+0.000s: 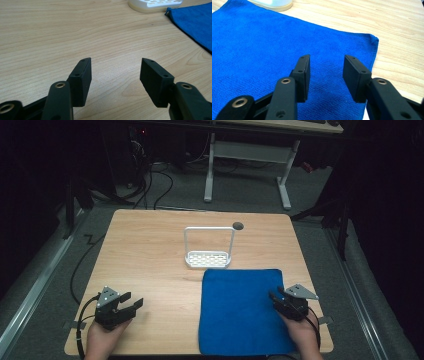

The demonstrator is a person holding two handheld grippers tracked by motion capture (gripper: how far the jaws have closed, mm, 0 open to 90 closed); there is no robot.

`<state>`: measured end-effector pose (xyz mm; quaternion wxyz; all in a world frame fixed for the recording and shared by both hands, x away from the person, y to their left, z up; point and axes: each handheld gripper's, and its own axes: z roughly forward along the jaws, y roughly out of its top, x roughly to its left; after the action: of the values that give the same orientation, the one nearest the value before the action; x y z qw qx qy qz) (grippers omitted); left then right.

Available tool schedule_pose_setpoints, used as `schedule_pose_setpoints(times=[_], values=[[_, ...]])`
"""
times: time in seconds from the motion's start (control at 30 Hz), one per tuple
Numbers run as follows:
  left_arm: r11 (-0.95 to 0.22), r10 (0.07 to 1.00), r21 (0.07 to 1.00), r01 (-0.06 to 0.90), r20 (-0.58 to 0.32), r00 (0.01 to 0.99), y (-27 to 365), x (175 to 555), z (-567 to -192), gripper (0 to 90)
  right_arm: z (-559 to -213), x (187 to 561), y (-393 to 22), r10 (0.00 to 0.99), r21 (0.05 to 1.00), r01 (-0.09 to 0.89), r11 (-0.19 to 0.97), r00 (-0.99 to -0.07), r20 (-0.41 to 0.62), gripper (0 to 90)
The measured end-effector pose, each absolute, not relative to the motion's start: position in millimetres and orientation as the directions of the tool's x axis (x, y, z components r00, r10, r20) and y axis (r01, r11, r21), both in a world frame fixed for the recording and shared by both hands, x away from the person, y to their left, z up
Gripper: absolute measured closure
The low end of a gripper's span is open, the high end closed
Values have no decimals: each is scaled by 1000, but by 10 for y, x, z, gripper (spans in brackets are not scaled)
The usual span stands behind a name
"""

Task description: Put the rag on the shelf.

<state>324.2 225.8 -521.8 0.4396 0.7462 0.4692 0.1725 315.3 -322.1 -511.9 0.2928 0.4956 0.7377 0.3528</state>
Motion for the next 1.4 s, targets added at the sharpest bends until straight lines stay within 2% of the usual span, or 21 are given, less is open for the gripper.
schedule_pose_setpoints(times=[0.13, 0.2, 0.23, 0.3, 0.33, 0.4, 0.43, 0.6, 0.77, 0.97, 1.1, 1.4], values=[[-176, 843, 814, 553, -165, 511, 2220, 3246, -5224, 451, -5119, 3150, -3211, 936, 809, 523, 267, -340, -89, 578], [-176, 827, 811, 558, -186, 531, 2166, 3242, -5221, 488, -5118, 3150, -3214, 935, 810, 520, 271, -341, -94, 593], [-177, 812, 807, 563, -204, 547, 2102, 3236, -5215, 514, -5118, 3146, -3214, 938, 811, 523, 264, -336, -88, 606], [-198, 787, 792, 577, -222, 576, 1973, 3228, -5203, 660, -5116, 3145, -3222, 940, 809, 528, 256, -331, -81, 630], [-220, 766, 788, 575, -226, 602, 1853, 3216, -5187, 660, -5118, 3148, -3228, 940, 812, 524, 257, -331, -84, 653], [-291, 712, 789, 540, -199, 674, 1535, 3169, -5140, 806, -5107, 3150, -3249, 942, 808, 533, 249, -328, -74, 693], [-291, 712, 789, 540, -199, 674, 1535, 3169, -5140, 825, -5105, 3149, -3255, 943, 809, 535, 244, -327, -69, 701], [-374, 610, 787, 491, -189, 769, 1040, 3066, -5118, 890, -5095, 3140, -3279, 942, 811, 533, 242, -329, -64, 720], [-383, 544, 784, 489, -236, 805, 711, 3056, -5125, 900, -5100, 3140, -3292, 940, 808, 538, 242, -335, -58, 731], [-490, 483, 748, 448, -195, 853, 325, 3008, -5233, 900, -5107, 3145, -3298, 936, 805, 538, 250, -346, -60, 798], [-534, 477, 730, 427, -156, 865, 286, 2965, -5297, 900, -5102, 3140, -3299, 934, 806, 534, 255, -353, -61, 824], [-522, 502, 715, 465, -183, 845, 618, 2895, -5290, 900, -5105, 3136, -3268, 927, 804, 538, 253, -373, -42, 837]])
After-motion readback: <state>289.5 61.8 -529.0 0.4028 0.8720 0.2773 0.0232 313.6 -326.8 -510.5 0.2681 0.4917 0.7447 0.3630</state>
